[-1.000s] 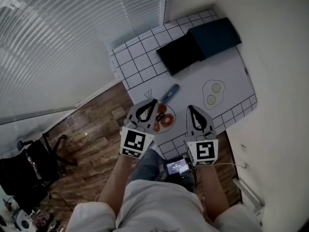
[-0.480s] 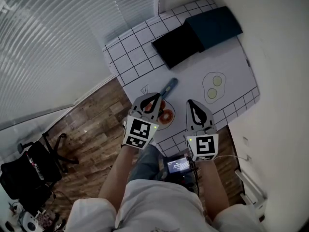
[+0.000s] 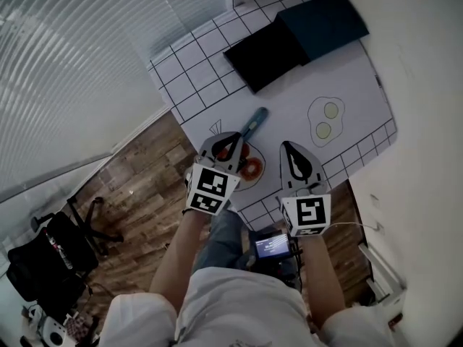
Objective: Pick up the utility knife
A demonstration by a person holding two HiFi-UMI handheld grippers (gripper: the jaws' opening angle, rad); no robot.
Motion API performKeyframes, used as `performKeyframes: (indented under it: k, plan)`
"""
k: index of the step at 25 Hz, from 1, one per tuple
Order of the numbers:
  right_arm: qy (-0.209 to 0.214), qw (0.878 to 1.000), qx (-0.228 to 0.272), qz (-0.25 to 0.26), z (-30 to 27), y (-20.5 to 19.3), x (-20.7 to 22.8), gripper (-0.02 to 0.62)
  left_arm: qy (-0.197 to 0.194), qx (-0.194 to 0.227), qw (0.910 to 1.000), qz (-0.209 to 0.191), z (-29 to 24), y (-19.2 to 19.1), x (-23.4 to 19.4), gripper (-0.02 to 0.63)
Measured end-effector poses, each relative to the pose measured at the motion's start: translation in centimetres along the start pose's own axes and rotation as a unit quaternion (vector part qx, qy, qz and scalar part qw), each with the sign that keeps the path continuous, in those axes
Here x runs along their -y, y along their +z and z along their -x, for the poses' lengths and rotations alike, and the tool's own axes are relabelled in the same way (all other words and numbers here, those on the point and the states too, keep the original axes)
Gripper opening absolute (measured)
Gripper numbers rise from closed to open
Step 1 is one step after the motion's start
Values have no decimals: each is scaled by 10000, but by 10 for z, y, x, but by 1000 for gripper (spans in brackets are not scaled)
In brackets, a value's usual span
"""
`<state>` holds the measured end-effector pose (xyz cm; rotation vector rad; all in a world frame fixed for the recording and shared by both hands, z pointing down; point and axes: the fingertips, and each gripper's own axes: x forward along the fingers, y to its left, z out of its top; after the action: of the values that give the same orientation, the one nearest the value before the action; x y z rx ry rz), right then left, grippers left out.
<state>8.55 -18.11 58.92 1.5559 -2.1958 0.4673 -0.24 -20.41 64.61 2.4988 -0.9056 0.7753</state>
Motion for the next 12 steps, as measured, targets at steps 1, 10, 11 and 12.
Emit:
performKeyframes:
  k: [1, 10, 11, 12]
  plan:
    - [-1, 10000, -6, -41, 0, -2, 0, 6, -58, -68, 9999, 48, -3, -3, 1, 8]
    - [-45, 9996, -162, -234, 3, -22, 6, 6, -263, -257, 9991, 224, -19, -5, 2, 65]
    - [-54, 9995, -177, -249, 3, -24, 6, 6, -313, -316, 9986, 299, -20, -7, 3, 98]
    - [-61, 9995, -188, -260, 3, -24, 7, 6, -342, -387, 9981, 349, -22, -10, 2, 112]
